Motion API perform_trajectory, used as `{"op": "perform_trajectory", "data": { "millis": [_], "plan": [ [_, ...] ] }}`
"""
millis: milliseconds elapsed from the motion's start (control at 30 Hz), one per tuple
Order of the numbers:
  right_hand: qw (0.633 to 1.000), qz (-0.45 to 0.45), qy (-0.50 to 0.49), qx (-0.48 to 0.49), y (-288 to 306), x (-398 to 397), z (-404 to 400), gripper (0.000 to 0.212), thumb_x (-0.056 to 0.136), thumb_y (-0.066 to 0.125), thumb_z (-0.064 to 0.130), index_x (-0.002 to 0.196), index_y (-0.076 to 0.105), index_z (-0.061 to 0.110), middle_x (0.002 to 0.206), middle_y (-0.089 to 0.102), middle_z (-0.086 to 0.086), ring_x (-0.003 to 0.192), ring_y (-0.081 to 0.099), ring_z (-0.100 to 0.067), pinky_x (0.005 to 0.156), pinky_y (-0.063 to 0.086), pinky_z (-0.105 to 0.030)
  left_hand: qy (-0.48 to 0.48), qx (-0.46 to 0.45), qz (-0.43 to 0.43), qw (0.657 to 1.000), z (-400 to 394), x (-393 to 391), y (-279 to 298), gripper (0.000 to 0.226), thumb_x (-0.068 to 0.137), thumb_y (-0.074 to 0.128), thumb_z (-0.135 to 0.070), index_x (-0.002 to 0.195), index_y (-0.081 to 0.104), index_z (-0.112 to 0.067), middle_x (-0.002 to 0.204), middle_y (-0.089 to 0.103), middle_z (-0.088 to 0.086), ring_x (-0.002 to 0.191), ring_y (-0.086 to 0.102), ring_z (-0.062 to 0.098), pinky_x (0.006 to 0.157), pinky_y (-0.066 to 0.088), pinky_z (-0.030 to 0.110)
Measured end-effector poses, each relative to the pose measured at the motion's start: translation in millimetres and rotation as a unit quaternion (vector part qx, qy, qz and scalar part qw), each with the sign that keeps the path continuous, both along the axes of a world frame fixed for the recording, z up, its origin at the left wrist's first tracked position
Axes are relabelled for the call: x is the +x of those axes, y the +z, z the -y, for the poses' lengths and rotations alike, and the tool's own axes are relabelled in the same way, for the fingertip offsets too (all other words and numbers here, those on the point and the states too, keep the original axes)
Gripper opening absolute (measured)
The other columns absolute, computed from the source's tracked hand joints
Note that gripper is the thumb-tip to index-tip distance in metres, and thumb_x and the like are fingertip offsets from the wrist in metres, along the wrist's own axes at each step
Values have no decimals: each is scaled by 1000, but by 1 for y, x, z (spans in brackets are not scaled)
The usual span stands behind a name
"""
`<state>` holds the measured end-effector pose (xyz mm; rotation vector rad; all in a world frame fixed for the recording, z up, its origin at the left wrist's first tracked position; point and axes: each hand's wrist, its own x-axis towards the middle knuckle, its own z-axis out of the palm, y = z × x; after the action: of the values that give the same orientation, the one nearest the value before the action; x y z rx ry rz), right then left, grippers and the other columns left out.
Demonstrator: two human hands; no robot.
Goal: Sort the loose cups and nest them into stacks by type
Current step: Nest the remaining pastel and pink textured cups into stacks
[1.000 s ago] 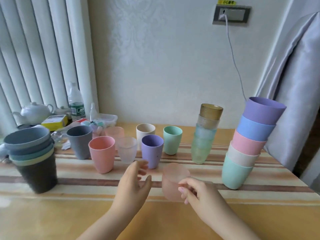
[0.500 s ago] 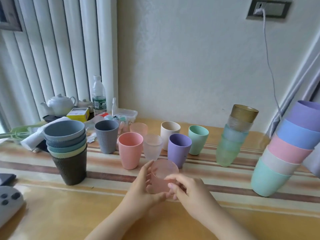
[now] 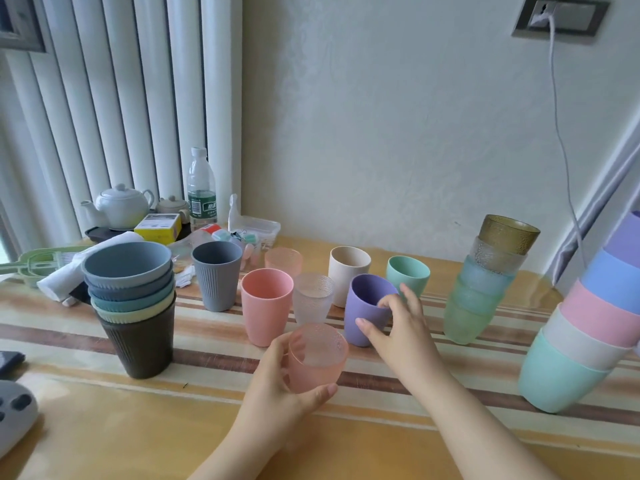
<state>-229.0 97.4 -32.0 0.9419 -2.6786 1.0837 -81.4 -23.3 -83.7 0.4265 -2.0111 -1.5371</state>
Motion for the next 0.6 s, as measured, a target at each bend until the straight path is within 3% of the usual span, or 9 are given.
{"op": "perform_trajectory", "data": {
  "millis": [33, 100, 133, 200, 267, 333, 400, 467, 600],
  "plan": [
    [1000, 3, -2, -8, -1, -2, 3, 28, 79, 68, 31, 89, 48, 14, 142, 32, -5, 137, 27, -17, 82, 30, -19, 4, -7, 5, 1000, 1, 0, -1, 74, 44, 80, -46, 108, 44, -44, 120, 56, -15, 107, 53, -5, 77, 43, 10],
    [1000, 4, -12, -18, -2, -4, 6, 32, 77, 70, 31, 79, 44, 13, 109, 48, -1, 107, 47, -22, 64, 30, -11, 9, -17, 11, 1000, 1, -1, -2, 73, 44, 79, -47, 108, 44, -44, 120, 55, -16, 108, 51, -5, 77, 39, 3],
    [1000, 2, -18, -24, -1, -4, 7, 34, 75, 72, 31, 77, 43, 14, 96, 47, 2, 91, 48, -20, 61, 31, -10, 9, -20, 13, 1000, 0, -2, -2, 72, 46, 80, -44, 109, 44, -44, 120, 55, -17, 108, 50, -6, 76, 37, -1],
    [999, 6, -27, -41, 0, -1, 6, 37, 71, 75, 31, 76, 41, 17, 86, 45, 4, 80, 45, -18, 60, 32, -9, 5, -23, 13, 1000, -1, -2, -1, 71, 48, 81, -39, 109, 44, -44, 120, 54, -18, 109, 50, -7, 76, 35, -4],
    [998, 24, -27, -59, 2, 2, 4, 41, 67, 77, 32, 89, 44, 20, 96, 51, 3, 84, 47, -17, 62, 33, -12, 5, -18, 13, 1000, -2, -1, 0, 72, 51, 85, -33, 110, 44, -43, 120, 54, -17, 109, 50, -7, 76, 34, -4],
    [996, 41, -19, -78, 10, 7, 1, 67, 64, 80, 34, 119, 42, 24, 123, 51, 4, 105, 51, -17, 80, 40, -20, 7, -16, 11, 1000, -3, -1, 0, 72, 53, 85, -31, 112, 44, -40, 120, 55, -16, 109, 50, -5, 76, 35, -3],
    [992, 48, -11, -112, 25, 13, 2, 92, 63, 80, 35, 138, 29, 25, 139, 42, 5, 122, 46, -16, 98, 39, -28, 14, -15, 9, 1000, -3, 2, 0, 72, 48, 80, -41, 109, 43, -45, 119, 54, -18, 109, 50, -3, 81, 38, 2],
    [986, 42, 9, -159, 47, 20, 10, 89, 62, 80, 35, 137, 34, 23, 135, 48, 5, 120, 49, -13, 101, 41, -33, 33, -8, 5, 999, -2, 6, 2, 69, 45, 77, -45, 105, 42, -50, 117, 53, -18, 109, 50, -1, 86, 42, 13],
    [968, 67, 105, -217, 84, 35, 52, 66, 60, 81, 36, 117, 49, 30, 116, 60, 11, 105, 58, -8, 91, 49, -32, 106, -20, -7, 994, 11, 23, 11, 73, 49, 78, -37, 112, 43, -46, 110, 47, -26, 104, 52, 4, 80, 40, 16]
  ]
}}
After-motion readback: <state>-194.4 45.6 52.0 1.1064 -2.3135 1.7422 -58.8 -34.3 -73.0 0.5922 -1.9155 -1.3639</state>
